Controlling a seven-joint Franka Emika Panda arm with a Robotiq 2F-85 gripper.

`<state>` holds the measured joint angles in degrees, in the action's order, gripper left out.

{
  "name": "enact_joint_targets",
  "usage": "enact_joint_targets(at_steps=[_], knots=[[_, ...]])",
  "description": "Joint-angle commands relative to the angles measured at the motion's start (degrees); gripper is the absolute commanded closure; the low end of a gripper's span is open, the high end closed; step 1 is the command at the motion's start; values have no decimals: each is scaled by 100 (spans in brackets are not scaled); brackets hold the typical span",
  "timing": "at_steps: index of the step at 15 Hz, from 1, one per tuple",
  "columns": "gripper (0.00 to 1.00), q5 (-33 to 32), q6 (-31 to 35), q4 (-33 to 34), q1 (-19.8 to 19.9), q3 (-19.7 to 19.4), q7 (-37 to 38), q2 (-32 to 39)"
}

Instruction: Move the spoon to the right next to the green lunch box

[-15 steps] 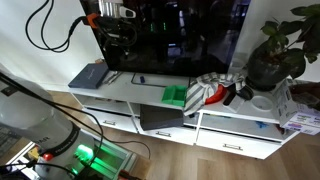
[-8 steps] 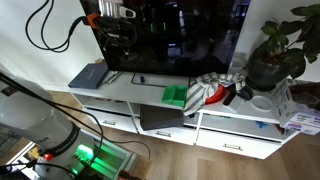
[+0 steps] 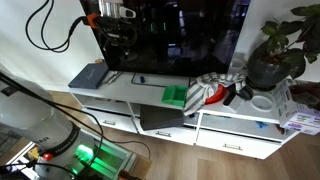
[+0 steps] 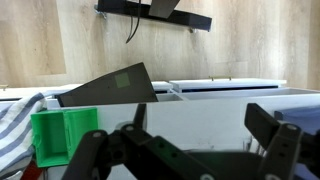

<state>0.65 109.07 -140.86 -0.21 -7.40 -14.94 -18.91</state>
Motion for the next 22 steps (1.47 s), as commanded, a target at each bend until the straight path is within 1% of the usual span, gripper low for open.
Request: enact_joint_targets(at_steps=[1, 8, 9, 10, 11, 15, 17, 19, 20, 21, 22], knots=[[0, 21, -7, 6, 72, 69, -17, 4], [0, 21, -7, 6, 72, 69, -17, 4], [0, 31, -150, 136, 32, 131, 55, 63], [0, -37, -270, 304, -44, 307, 284, 116], [0, -34, -310, 369, -91, 400, 350, 119], [0, -130, -583, 754, -421, 1083, 999, 257], [0, -171, -613, 885, -594, 1406, 1370, 371], [0, -162, -421, 851, -716, 1669, 1852, 438], [0, -153, -177, 768, -754, 1782, 2149, 458], [0, -165, -67, 742, -792, 1861, 2296, 507], [0, -233, 376, 610, -812, 1962, 2560, 570]])
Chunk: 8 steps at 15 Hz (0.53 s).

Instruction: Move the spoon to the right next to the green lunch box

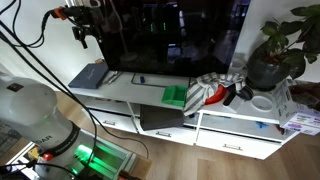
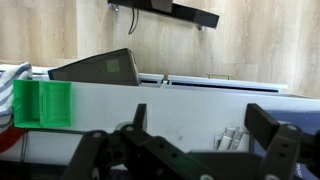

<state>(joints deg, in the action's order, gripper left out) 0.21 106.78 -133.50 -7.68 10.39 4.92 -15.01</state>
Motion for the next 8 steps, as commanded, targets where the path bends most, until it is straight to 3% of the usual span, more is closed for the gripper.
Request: enact_joint_targets(at_steps=[1, 8], knots=[[0, -30, 198, -13, -64, 57, 208, 65], [0, -35, 283, -27, -82, 57, 258, 130]])
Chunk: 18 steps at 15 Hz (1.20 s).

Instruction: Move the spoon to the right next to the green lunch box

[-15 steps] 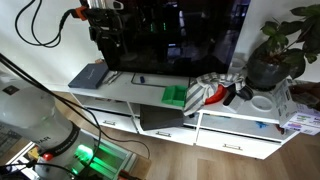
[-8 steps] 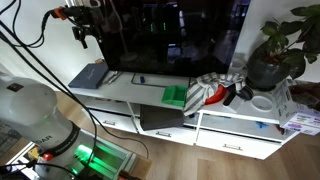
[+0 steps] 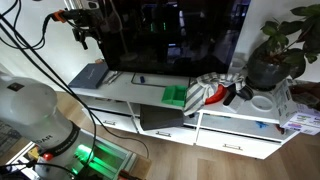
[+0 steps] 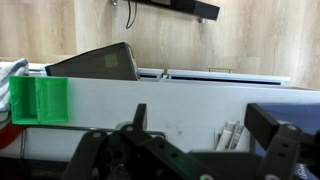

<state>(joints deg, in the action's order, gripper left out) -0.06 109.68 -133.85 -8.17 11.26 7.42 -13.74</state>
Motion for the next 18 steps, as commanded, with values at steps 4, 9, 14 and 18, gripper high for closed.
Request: enact_joint_targets(at_steps=[4, 9, 14, 18], knots=[[0, 196, 195, 141, -151, 79, 125, 257], [0, 213, 1085, -75, -318, 373, 1182, 581], [0, -17, 2552, -450, -392, 515, 2258, 979], [0, -113, 3737, -594, -438, 491, 2470, 1510]])
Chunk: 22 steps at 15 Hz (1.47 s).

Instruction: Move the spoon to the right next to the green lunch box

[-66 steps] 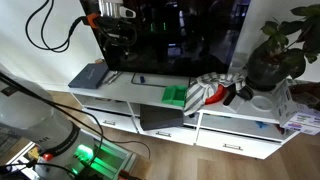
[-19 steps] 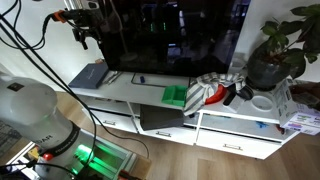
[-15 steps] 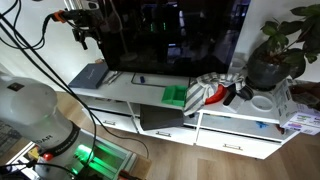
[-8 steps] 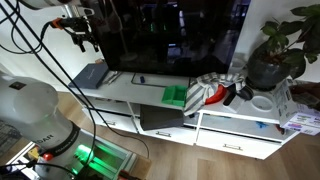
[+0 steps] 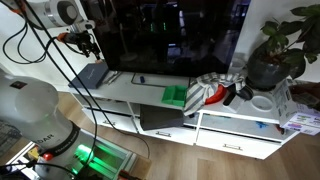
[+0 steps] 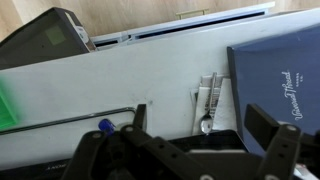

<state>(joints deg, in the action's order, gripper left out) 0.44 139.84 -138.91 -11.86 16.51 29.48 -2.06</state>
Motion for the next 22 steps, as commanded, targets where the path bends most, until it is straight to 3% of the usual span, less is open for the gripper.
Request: enact_joint_targets(at_steps=[1, 4, 5, 12, 15, 22], knots=[[0, -217, 958, -98, -87, -56, 300, 475], [0, -406, 1628, -4, -130, -220, 200, 1045], [0, -173, 1278, -80, -163, -208, 86, 712], [0, -209, 1577, -13, -221, -317, 50, 1065], [0, -466, 1596, 361, -360, -478, 329, 1423], [0, -403, 1438, 1252, -867, -774, 279, 2432]])
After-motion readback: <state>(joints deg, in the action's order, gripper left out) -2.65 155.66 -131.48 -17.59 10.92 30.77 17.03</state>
